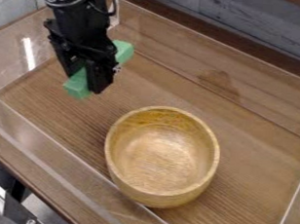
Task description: Remove the green block from inside the brown bowl and put it on the table
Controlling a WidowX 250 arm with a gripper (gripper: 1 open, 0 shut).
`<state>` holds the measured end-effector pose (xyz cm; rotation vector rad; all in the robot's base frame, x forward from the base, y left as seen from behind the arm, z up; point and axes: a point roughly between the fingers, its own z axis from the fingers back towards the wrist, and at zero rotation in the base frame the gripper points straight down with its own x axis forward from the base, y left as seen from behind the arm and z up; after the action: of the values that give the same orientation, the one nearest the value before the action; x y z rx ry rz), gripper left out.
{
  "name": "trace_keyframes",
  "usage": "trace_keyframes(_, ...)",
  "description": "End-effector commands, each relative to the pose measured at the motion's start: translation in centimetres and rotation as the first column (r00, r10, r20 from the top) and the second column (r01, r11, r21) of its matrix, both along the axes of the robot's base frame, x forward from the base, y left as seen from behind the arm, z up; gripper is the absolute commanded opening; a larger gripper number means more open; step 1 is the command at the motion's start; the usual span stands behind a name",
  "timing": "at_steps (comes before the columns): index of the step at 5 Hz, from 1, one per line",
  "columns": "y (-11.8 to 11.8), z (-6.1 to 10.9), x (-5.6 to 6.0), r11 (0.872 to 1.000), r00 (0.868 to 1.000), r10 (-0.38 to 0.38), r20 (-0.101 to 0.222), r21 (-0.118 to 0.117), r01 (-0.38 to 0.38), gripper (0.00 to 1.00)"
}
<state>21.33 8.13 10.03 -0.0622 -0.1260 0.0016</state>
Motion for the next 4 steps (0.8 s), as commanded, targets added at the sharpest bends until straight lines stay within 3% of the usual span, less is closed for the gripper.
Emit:
trace_keyframes(1,1.3,0.4,0.9,0.999,0.999,0.008,0.032,0.043,-0.009,0.00)
trace_keyframes(4,2.8,-1.9,1.9,0.996,1.000,0.025,0.004,0.088,-0.025,0.00)
